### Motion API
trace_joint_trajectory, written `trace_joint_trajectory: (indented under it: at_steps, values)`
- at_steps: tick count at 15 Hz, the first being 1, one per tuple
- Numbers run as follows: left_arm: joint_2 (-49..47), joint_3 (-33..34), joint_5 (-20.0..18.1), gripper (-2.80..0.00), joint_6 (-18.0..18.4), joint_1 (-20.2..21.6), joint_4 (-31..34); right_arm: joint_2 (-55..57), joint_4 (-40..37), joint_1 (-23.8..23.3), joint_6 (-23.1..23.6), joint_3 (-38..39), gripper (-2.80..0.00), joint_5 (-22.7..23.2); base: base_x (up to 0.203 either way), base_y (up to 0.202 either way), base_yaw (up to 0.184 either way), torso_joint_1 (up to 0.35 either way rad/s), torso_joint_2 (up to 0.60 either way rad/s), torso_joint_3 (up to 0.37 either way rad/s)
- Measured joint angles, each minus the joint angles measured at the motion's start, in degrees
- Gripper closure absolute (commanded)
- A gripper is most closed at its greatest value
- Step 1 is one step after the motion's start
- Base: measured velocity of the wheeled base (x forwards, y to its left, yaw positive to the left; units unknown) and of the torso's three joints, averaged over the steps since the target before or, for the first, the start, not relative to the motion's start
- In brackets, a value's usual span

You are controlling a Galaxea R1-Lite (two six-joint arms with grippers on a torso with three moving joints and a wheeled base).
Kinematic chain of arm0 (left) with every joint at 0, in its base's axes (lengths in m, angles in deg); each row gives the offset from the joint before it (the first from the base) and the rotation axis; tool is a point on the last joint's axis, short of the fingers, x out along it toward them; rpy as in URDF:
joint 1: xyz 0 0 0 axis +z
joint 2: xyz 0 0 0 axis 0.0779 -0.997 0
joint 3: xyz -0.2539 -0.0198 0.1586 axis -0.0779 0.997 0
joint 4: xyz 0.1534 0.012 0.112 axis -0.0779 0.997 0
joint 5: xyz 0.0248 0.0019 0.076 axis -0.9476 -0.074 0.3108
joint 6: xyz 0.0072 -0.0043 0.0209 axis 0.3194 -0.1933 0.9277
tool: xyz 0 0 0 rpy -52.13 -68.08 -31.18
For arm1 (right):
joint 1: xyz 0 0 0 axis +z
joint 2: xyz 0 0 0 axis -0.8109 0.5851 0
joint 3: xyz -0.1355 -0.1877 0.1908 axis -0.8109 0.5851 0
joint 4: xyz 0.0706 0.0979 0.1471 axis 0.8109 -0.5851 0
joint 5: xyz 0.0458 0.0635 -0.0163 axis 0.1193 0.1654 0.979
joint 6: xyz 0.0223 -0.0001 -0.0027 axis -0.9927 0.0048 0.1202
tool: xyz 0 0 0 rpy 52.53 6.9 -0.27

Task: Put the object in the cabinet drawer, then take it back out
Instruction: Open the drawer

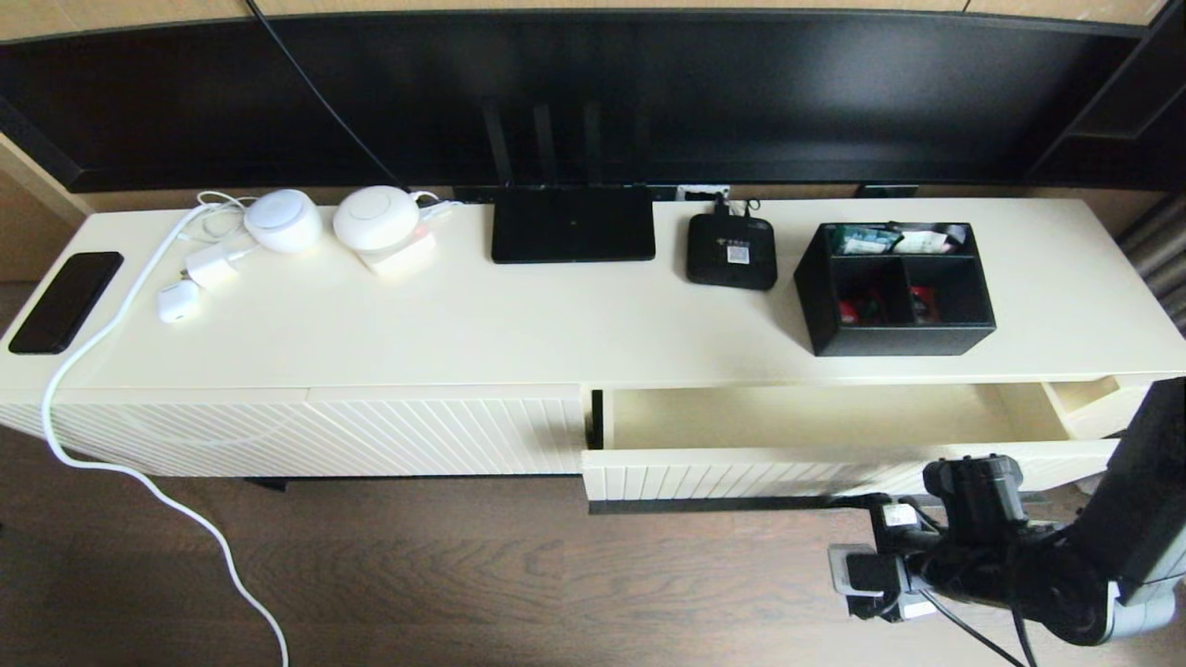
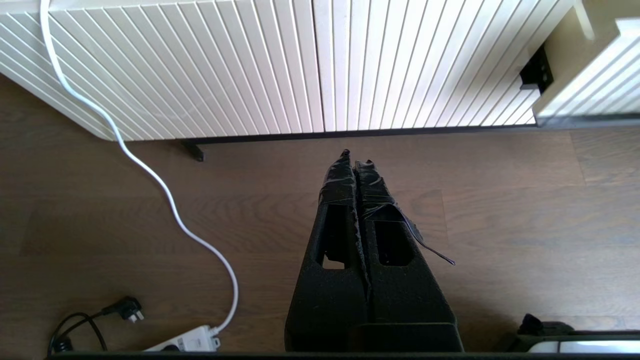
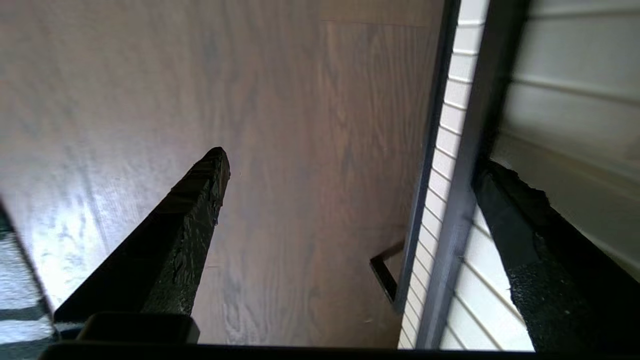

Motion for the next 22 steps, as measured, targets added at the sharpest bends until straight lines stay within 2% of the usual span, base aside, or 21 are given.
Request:
trace_joint_trajectory:
  at_steps: [6,9,10,14,17,19,22]
  values:
    - [0.0,0.0,0.0,0.0,0.0,0.0,0.0,-10.5,-1.2,-0.7,-0.2,6.6,-2.8,0.9,0.0,0.0,0.0,0.0,0.0,0.0]
    - [0.0,0.0,0.0,0.0,0.0,0.0,0.0,-17.4,-5.8,-1.1,-0.3,7.9,-2.8,2.0,0.0,0.0,0.0,0.0,0.0,0.0]
    - [0.0,0.0,0.0,0.0,0.0,0.0,0.0,-20.2,-8.1,-1.2,-0.3,8.2,0.0,2.3,0.0,0.0,0.0,0.0,0.0,0.0]
    - [0.0,0.0,0.0,0.0,0.0,0.0,0.0,-32.5,-25.5,-1.7,-0.1,6.3,0.0,2.8,0.0,0.0,0.0,0.0,0.0,0.0]
    - [0.0,0.0,0.0,0.0,0.0,0.0,0.0,-42.3,-43.6,-2.3,-1.9,1.0,0.0,2.9,0.0,0.0,0.0,0.0,0.0,0.0]
    - [0.0,0.0,0.0,0.0,0.0,0.0,0.0,-46.9,-55.3,-2.4,-10.2,-4.3,0.0,3.1,0.0,0.0,0.0,0.0,0.0,0.0]
    - [0.0,0.0,0.0,0.0,0.0,0.0,0.0,-48.7,-62.0,-1.6,-29.3,-12.0,0.0,2.4,0.0,0.0,0.0,0.0,0.0,0.0]
